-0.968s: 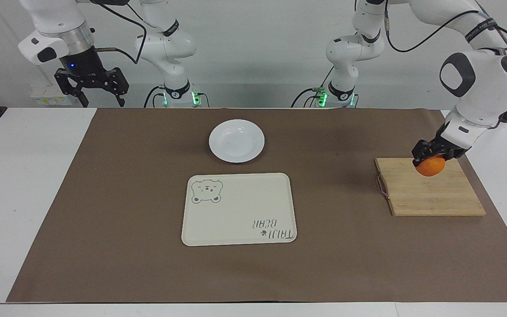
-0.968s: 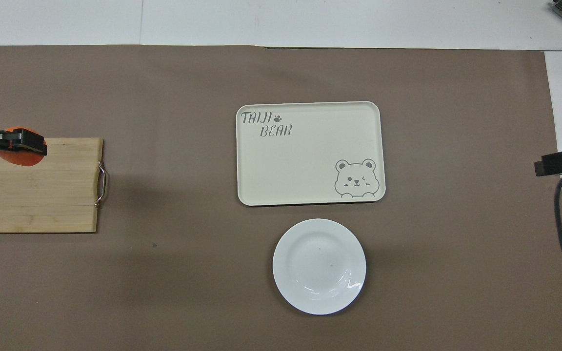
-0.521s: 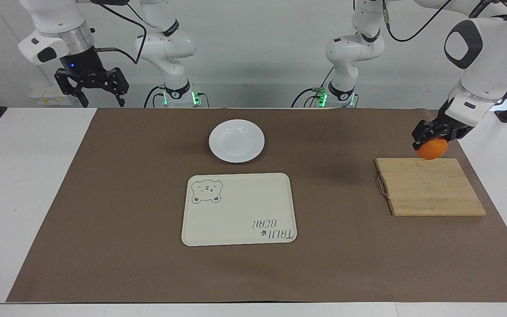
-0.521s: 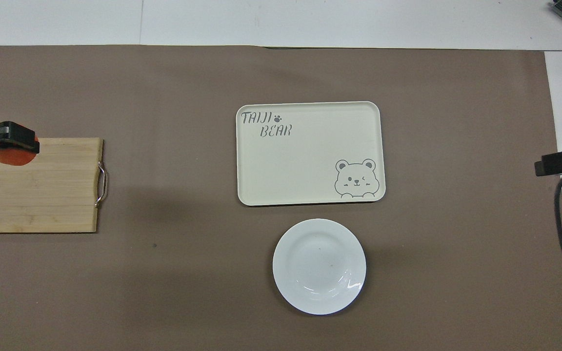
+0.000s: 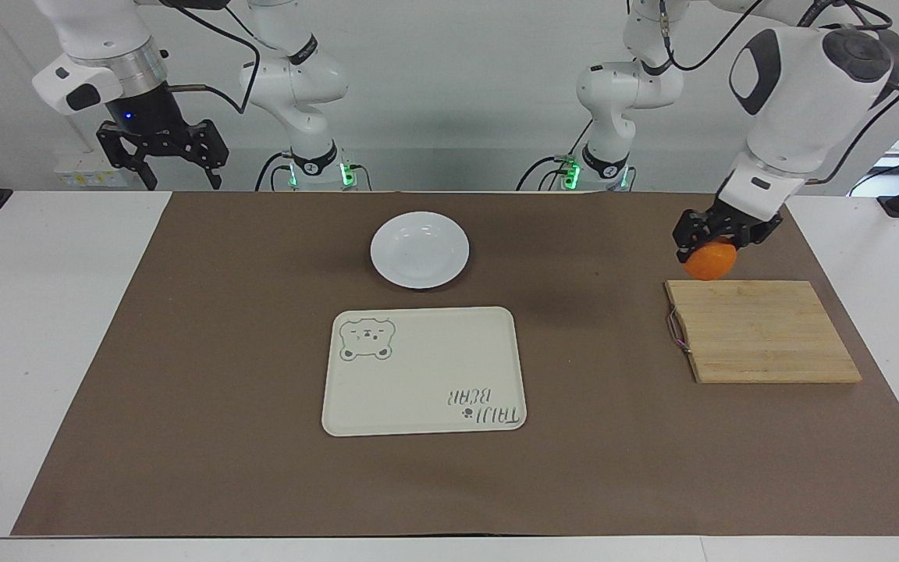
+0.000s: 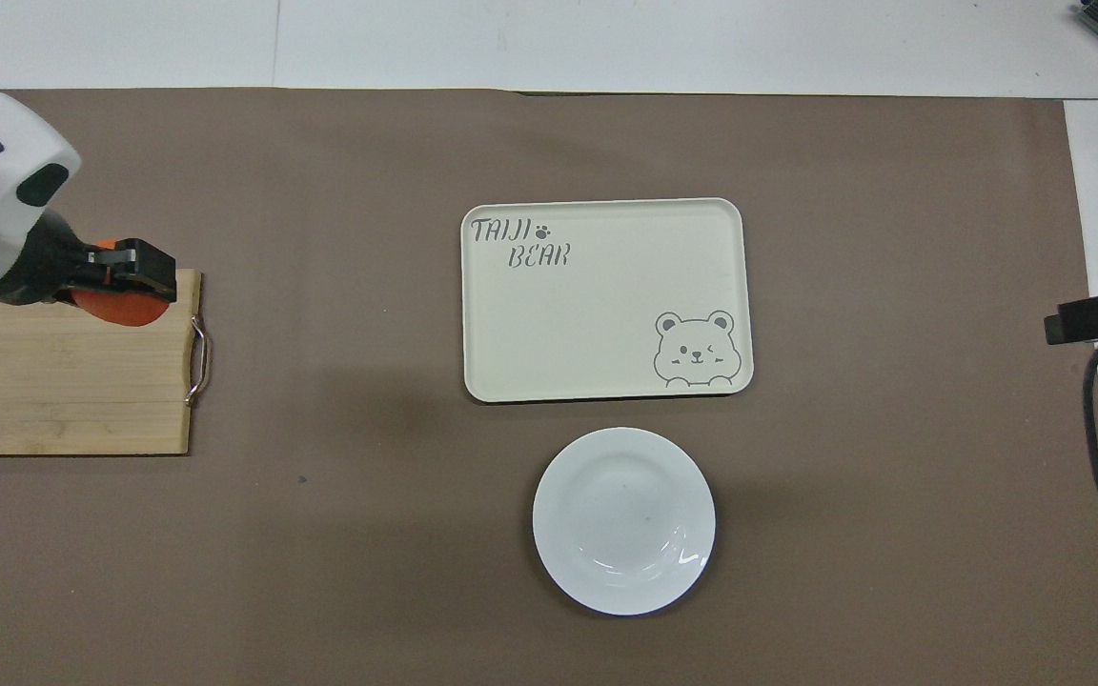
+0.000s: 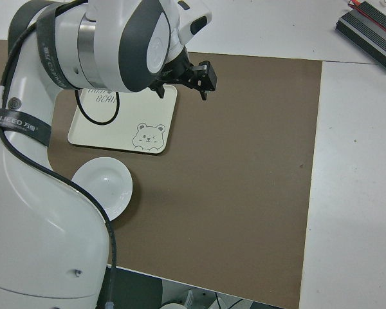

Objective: Place orange and plate with both arms
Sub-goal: 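Carry the orange over the white plate with the left gripper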

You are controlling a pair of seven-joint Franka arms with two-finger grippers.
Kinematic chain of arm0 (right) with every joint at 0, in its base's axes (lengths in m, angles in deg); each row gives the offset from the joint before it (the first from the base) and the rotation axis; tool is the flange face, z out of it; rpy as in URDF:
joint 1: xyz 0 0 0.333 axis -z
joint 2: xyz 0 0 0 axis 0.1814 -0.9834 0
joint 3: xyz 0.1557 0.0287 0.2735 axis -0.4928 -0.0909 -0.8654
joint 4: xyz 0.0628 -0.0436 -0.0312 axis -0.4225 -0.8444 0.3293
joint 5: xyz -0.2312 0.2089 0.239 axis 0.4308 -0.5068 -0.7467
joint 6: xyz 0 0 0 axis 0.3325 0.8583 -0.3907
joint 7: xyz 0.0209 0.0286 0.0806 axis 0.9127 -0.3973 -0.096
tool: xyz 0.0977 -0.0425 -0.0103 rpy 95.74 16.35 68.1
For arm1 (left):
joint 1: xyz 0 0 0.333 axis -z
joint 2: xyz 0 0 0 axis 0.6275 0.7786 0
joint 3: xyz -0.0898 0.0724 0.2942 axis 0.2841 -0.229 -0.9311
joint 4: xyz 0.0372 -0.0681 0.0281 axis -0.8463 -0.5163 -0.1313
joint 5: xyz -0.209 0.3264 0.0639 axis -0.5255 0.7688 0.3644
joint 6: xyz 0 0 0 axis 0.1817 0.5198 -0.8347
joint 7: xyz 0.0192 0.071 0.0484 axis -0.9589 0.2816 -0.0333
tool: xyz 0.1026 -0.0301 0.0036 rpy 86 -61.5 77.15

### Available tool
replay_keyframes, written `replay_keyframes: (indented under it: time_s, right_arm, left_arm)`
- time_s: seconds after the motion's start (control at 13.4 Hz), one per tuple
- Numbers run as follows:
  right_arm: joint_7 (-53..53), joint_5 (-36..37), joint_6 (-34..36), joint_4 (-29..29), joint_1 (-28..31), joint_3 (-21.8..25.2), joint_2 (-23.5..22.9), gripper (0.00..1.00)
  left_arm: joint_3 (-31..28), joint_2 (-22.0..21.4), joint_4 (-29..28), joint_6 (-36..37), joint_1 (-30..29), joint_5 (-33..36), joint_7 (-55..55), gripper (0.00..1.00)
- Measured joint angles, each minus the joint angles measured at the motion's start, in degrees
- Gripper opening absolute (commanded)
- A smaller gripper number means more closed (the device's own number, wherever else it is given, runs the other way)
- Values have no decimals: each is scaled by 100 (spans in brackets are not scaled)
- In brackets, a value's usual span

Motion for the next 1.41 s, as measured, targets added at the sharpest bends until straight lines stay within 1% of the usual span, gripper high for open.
replay_keyframes:
  time_s: [0.37, 0.67, 0.89, 1.04, 1.12, 1.41]
  right_arm:
    - [0, 0, 0, 0, 0, 0, 0, 100]
    - [0, 0, 0, 0, 0, 0, 0, 100]
    - [0, 0, 0, 0, 0, 0, 0, 100]
    - [0, 0, 0, 0, 0, 0, 0, 100]
    - [0, 0, 0, 0, 0, 0, 0, 100]
    - [0, 0, 0, 0, 0, 0, 0, 100]
  left_arm:
    - [39, -275, -452, -118, 1160, -31, 1155, 0]
    - [44, -332, -935, -723, 1992, -168, 1880, 0]
    - [51, -307, -1454, -1464, 2677, -173, 2566, 0]
    - [50, -159, -1751, -1965, 3093, -176, 2903, 0]
    - [51, 1, -1823, -2235, 3299, -177, 3090, 0]
    - [51, 651, -1911, -3246, 3962, -177, 3599, 0]
